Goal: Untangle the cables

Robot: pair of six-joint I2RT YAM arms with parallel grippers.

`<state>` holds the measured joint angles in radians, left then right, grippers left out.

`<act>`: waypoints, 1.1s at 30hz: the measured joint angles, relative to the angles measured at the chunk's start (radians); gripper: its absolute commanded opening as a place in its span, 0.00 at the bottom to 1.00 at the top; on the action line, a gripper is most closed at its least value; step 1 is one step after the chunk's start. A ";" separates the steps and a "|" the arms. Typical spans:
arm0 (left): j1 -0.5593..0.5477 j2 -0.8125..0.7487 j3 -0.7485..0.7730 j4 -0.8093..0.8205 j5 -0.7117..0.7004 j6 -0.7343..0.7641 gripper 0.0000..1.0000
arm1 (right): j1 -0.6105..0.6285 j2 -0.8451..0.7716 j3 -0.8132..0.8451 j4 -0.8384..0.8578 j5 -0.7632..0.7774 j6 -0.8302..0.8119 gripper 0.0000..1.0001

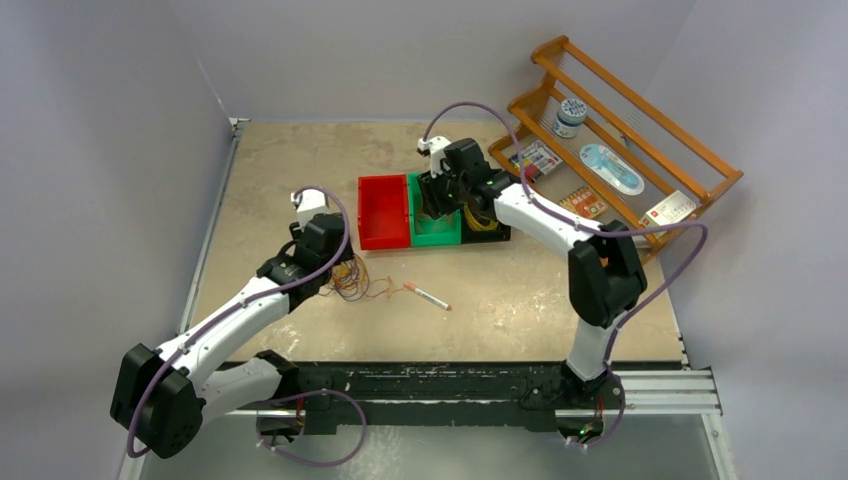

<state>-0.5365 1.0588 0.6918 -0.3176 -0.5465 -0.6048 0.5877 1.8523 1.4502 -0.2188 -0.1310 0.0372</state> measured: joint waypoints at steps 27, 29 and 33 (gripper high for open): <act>0.004 0.014 -0.136 -0.011 0.034 -0.109 0.54 | 0.070 -0.190 -0.214 0.182 -0.179 -0.016 0.51; 0.006 0.018 -0.156 0.007 0.035 -0.115 0.54 | 0.111 -0.189 -0.236 0.225 -0.186 0.036 0.51; 0.009 0.018 -0.199 0.038 0.034 -0.122 0.53 | 0.171 -0.175 -0.302 0.358 -0.227 0.191 0.51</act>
<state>-0.5278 1.0771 0.4931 -0.2794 -0.5121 -0.7265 0.7582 1.6775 1.1481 0.1394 -0.3584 0.2283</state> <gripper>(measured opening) 0.537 0.507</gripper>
